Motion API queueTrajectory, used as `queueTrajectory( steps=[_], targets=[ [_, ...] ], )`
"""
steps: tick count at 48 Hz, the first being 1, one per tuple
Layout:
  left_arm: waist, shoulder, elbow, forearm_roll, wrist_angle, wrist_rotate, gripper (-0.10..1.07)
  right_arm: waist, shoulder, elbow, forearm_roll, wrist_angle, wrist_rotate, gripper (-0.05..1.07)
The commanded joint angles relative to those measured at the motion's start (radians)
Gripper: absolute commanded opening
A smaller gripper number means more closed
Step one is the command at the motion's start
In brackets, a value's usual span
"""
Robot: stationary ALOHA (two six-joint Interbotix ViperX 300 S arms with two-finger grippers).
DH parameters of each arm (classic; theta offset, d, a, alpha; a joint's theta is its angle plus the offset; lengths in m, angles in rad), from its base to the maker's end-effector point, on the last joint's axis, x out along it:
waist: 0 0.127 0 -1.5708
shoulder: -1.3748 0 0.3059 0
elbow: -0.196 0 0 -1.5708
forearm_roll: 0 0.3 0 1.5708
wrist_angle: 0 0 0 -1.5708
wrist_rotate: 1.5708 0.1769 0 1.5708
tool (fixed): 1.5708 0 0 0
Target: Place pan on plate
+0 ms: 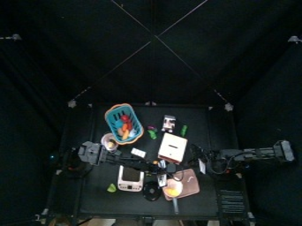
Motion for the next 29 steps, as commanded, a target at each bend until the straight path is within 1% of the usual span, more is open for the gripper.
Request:
queueTrajectory(
  steps=[1, 6, 19, 29],
  targets=[
    [0.005, -0.015, -0.038, 0.003, -0.003, 0.000, 0.50, -0.003, 0.009, -0.014, 0.002, -0.011, -0.002, 0.01],
    [0.005, -0.015, -0.038, 0.003, -0.005, 0.000, 0.54, -0.005, 0.011, -0.012, 0.002, -0.014, -0.002, 0.01],
    [0.005, -0.017, -0.038, 0.005, -0.009, 0.000, 0.69, -0.003, 0.023, -0.011, 0.002, -0.020, -0.002, 0.01],
    [0.003, -0.041, -0.034, 0.026, -0.011, 0.002, 0.78, -0.003, 0.031, -0.011, 0.002, -0.020, -0.002, 0.01]
  ],
)
